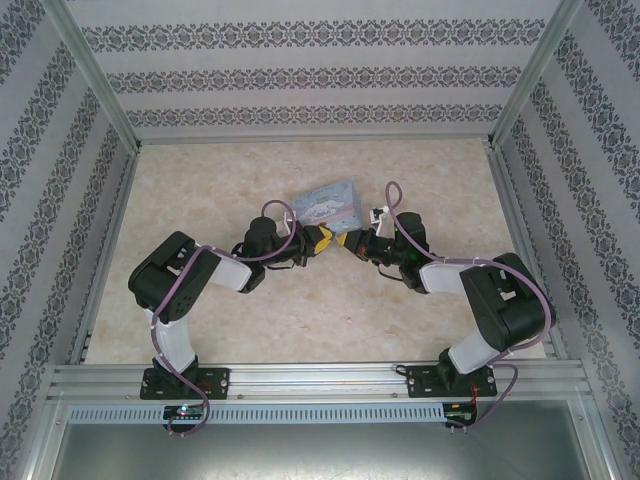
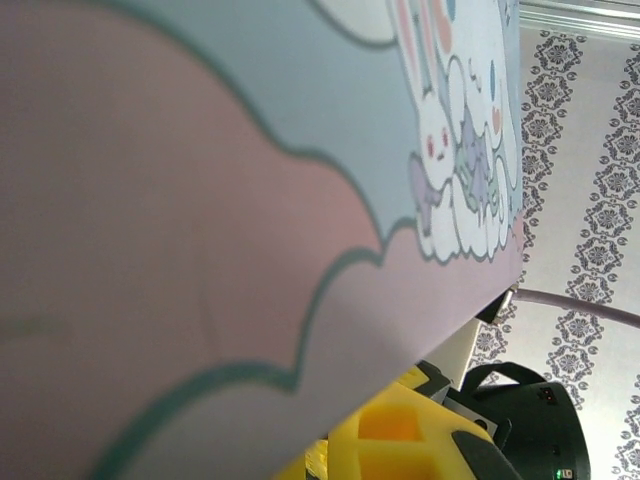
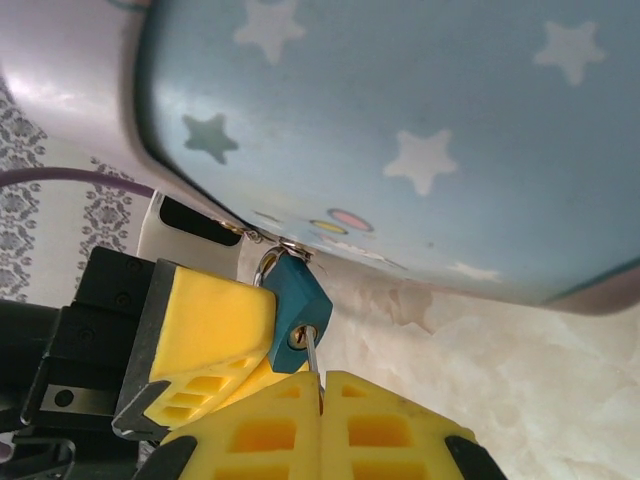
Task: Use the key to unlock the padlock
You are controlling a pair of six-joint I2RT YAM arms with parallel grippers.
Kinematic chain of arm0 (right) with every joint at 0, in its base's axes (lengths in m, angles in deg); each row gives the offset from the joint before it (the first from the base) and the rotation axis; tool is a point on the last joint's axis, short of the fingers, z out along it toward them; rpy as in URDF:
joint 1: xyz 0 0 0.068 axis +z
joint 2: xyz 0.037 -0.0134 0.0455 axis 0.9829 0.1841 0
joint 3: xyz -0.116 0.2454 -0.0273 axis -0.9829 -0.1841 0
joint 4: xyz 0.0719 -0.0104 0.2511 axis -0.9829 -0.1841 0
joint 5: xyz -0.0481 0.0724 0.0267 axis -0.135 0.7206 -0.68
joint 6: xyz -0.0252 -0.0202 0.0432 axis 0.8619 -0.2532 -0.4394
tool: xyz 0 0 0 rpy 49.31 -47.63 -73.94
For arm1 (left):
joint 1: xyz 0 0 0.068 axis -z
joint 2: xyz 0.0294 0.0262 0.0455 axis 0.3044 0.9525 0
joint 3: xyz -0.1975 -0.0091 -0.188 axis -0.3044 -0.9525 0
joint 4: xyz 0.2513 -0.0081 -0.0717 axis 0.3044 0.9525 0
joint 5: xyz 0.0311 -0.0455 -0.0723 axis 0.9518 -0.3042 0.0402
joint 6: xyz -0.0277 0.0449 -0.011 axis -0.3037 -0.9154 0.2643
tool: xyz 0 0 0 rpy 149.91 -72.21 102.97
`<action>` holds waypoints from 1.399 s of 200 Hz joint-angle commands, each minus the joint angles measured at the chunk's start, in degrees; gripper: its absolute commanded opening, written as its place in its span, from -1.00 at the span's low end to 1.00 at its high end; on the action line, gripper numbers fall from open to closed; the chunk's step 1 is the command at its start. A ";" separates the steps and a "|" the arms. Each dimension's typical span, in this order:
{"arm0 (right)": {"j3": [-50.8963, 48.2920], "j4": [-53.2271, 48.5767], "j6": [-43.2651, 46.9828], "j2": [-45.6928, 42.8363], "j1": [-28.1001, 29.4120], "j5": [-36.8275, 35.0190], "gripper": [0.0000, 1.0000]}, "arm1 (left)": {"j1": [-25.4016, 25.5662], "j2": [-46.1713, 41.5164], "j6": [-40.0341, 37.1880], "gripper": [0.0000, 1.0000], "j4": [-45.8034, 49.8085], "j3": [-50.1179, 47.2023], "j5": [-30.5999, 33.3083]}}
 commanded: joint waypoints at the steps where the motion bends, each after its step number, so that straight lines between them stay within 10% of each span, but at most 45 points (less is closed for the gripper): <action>1: 3.15 0.59 5.20 -0.80 0.35 1.02 -1.00 | 1.91 0.86 -0.09 -1.00 -3.70 0.81 -5.47; 280: -0.15 -6.28 0.02 -1.09 0.24 2.68 -1.00 | 0.93 -2.44 -2.51 -1.00 7.41 0.15 0.41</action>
